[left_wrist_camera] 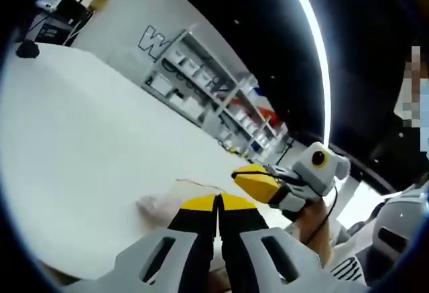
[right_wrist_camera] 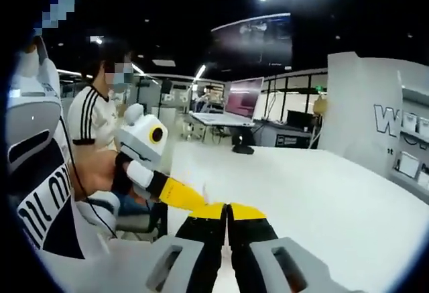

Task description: Open the resealable bag by pulling the two sides of the seal apart until the entire bag opening is separated and visibly accessible.

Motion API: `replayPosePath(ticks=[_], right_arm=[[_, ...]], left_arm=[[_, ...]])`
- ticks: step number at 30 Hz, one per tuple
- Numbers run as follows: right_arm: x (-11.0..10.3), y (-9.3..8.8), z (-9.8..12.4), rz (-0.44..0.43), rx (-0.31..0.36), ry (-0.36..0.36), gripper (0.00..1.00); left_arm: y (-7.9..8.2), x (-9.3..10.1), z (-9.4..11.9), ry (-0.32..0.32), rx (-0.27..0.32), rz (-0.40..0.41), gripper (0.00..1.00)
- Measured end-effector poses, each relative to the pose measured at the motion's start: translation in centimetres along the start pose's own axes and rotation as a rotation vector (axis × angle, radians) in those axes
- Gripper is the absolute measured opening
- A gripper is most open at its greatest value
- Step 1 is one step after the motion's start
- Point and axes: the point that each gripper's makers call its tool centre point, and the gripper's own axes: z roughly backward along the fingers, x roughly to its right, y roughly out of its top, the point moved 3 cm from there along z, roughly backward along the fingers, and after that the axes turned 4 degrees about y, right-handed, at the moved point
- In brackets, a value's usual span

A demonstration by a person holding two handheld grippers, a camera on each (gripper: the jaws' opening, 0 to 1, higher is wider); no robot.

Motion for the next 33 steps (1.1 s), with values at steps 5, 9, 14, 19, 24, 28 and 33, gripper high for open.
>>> replayPosePath(ticks=[5, 9, 14, 19, 24, 28, 33], right_arm=[[-1.7, -0.3, -0.7, 0.053, -0.067, 0.069, 0.05], [-1.9, -0.9, -1.1, 0.07, -0.116, 0.079, 0.05], [-1.9, -1.4, -1.3, 0.067, -0.149, 0.098, 0.02], [-1.8, -1.7, -1.4, 0.053, -0.167, 0.108, 0.0], [-1.7, -1.7, -1.3, 0.0, -0.176, 0.09, 0.0], [-1.8, -1.8, -1.5, 0.034, -0.193, 0.063, 0.0], [-1.8, -1.7, -1.5, 0.082, -0.194, 0.03, 0.0]], left_arm=[[0.0, 0.7, 0.4, 0.005, -0.002, -0.012, 0.01], [-0.1, 0.9, 0.4, 0.006, -0.006, -0.025, 0.01], [-0.2, 0.9, 0.5, 0.008, -0.011, -0.038, 0.01], [-0.4, 1.0, 0.6, 0.012, -0.019, -0.06, 0.01], [-0.6, 0.9, 0.6, 0.014, -0.023, -0.056, 0.01], [-0.8, 0.8, 0.6, 0.022, -0.037, -0.037, 0.01], [-1.0, 0.7, 0.6, 0.033, -0.061, -0.008, 0.0]])
